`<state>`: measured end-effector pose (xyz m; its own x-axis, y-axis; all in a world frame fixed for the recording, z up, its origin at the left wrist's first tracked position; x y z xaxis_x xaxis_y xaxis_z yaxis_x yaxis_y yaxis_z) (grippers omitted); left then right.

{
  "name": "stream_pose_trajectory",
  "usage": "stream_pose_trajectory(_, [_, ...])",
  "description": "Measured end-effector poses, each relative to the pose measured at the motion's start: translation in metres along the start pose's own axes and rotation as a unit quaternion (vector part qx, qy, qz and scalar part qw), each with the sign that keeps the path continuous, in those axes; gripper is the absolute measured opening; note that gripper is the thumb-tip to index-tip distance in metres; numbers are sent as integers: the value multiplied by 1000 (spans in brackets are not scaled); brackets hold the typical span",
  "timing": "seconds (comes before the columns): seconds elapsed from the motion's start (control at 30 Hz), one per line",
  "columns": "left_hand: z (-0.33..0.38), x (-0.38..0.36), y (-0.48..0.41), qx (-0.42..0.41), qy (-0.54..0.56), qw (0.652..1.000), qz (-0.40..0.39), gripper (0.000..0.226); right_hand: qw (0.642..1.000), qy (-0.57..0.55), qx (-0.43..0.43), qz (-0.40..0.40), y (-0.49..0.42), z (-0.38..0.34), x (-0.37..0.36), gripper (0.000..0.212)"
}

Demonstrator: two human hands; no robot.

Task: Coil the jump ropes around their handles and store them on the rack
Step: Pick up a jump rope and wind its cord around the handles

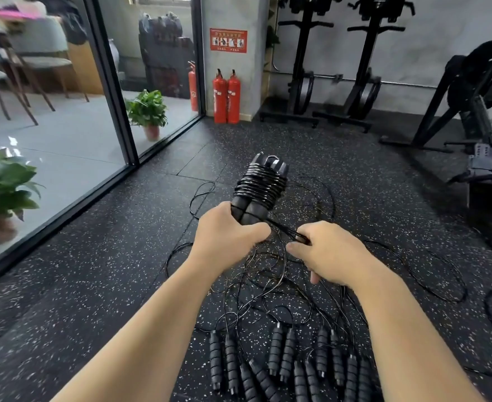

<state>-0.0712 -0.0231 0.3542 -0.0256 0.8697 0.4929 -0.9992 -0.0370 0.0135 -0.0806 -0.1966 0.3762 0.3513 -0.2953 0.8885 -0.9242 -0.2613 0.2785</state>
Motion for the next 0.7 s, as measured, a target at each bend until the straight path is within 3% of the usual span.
stream_pose_trajectory(0.1, [-5, 6, -2, 37, -36, 998, 28, 47, 999, 48, 8, 9, 3, -13, 0, 19])
stream_pose_trajectory(0.23, [-2, 9, 1, 35, -182, 980, 73, 42, 995, 88, 29, 43, 6, -29, 1, 16])
stream_pose_trajectory(0.37, [7, 8, 5, 4, -349, 933, 88, 42, 984, 136, 53, 104, 13, -36, 8, 17])
stream_pose_trajectory(0.5, [12, -2, 8, -38, -435, 897, 72, 28, 981, 145, 62, 110, 18, -38, 14, 14])
stream_pose_trajectory(0.7, [16, -22, 10, -110, -503, 857, -14, 39, 991, 90, 76, 67, 20, -37, 16, 14])
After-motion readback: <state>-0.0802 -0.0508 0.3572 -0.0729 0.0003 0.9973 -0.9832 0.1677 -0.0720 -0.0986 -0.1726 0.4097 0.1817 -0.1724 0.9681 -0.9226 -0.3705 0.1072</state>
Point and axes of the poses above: each hand's wrist, its own y-axis away from the middle knuckle, its own x-axis out of the back of the hand, z = x × y, the point moved 3 cm from there along -y, towards the middle knuckle, and after that the axes turned 9 degrees about -z, right-handed, at the moved point
